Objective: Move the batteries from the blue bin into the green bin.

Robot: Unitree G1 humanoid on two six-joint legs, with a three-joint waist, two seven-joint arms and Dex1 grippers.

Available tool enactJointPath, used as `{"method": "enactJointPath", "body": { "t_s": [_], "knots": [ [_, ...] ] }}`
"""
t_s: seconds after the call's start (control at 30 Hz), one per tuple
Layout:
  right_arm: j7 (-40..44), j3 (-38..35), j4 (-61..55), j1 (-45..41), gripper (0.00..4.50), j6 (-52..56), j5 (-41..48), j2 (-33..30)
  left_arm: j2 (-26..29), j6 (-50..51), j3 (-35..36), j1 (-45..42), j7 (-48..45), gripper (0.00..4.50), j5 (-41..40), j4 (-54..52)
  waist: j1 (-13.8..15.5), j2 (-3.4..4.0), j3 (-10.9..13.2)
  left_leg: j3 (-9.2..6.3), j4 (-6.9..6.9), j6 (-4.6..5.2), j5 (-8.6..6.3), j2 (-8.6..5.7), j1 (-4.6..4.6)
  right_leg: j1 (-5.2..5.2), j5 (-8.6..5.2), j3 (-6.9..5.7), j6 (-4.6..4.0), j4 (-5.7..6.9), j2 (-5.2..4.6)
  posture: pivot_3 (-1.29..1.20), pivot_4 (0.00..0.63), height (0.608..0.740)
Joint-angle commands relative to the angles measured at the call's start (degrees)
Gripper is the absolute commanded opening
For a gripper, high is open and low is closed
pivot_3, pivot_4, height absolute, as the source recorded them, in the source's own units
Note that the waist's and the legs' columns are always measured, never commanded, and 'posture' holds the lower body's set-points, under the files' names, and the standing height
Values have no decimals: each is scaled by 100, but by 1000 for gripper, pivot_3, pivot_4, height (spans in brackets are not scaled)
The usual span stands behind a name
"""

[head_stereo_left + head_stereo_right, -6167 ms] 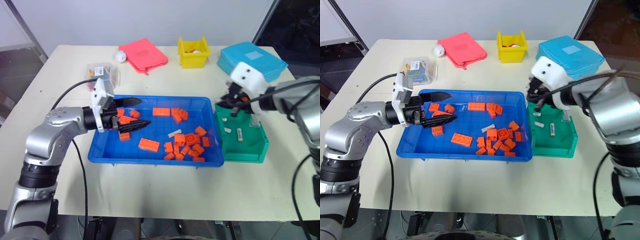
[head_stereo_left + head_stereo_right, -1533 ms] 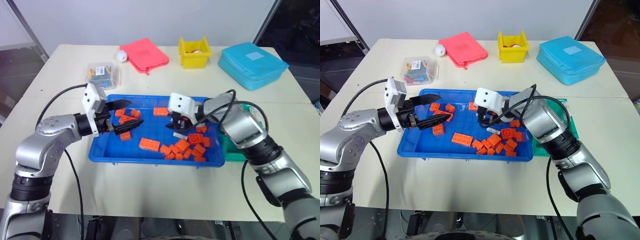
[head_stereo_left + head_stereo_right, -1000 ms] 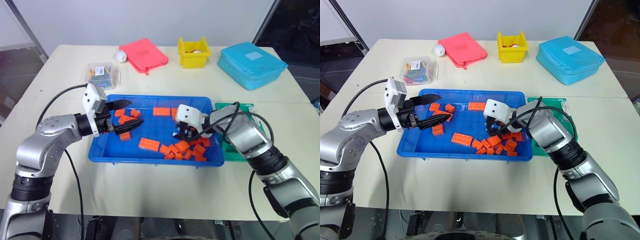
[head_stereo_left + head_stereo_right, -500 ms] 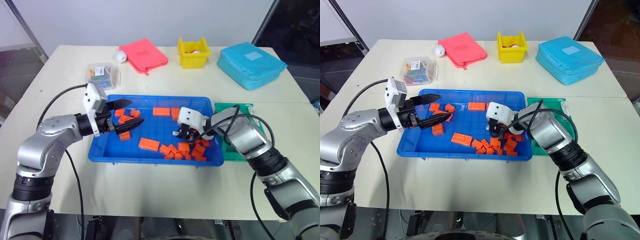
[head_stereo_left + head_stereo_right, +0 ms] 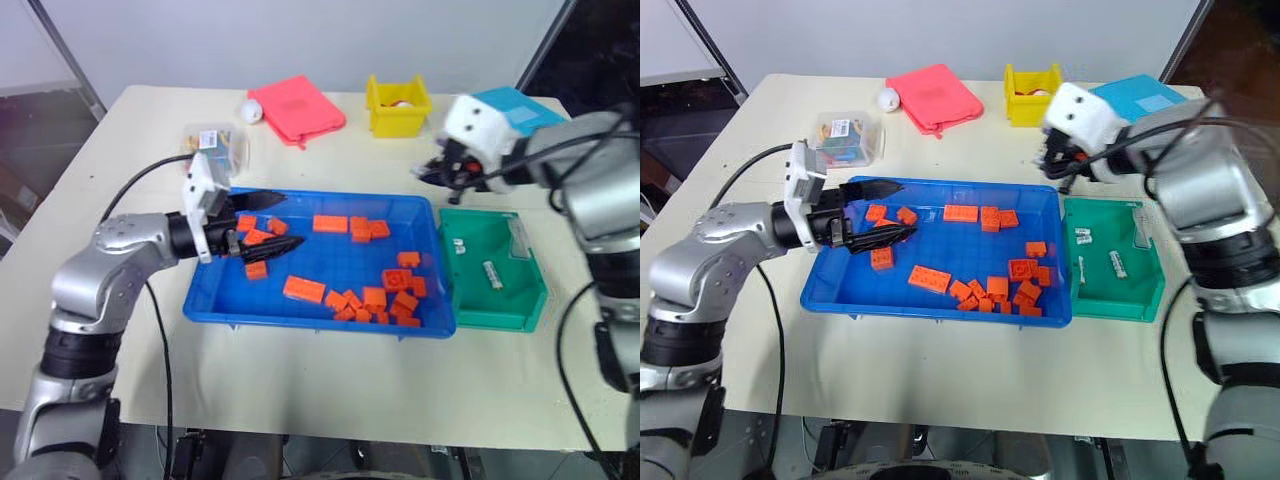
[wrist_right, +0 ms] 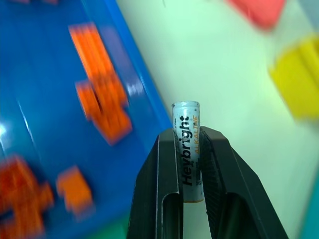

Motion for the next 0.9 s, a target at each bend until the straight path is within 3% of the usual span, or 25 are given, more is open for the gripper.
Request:
{"method": "enactJointPath", "body": {
  "t_s": [0.03,0.3,0.6,0.9],
  "knots": [
    [87,-489,-490,499,5,191,141,-563,-136,-318,-193,-298,-256,4500,176,279,4,1,0,0,0,0,0,1,0,0,0,0,0,0,2,0,150,740],
    [-177,-1309,-1012,1982,5,645,541,-977,-301,-651,-374,-594,-631,4500,472,893,-72,1,1,7,6,0,1,6,6,-1,0,5,0,10,9,0,150,740],
    [-776,-1593,-974,2445,4481,709,757,-748,-214,-593,-265,-552,-674,4500,519,928,-130,1,1,4,8,-1,2,5,7,3,0,5,1,13,7,0,150,740],
    [-1755,-2127,554,1013,4481,48,906,75,309,-522,672,-644,-64,4500,470,1305,-147,1,1,3,8,-4,4,6,9,1,3,6,4,18,9,0,150,740]
  ]
}}
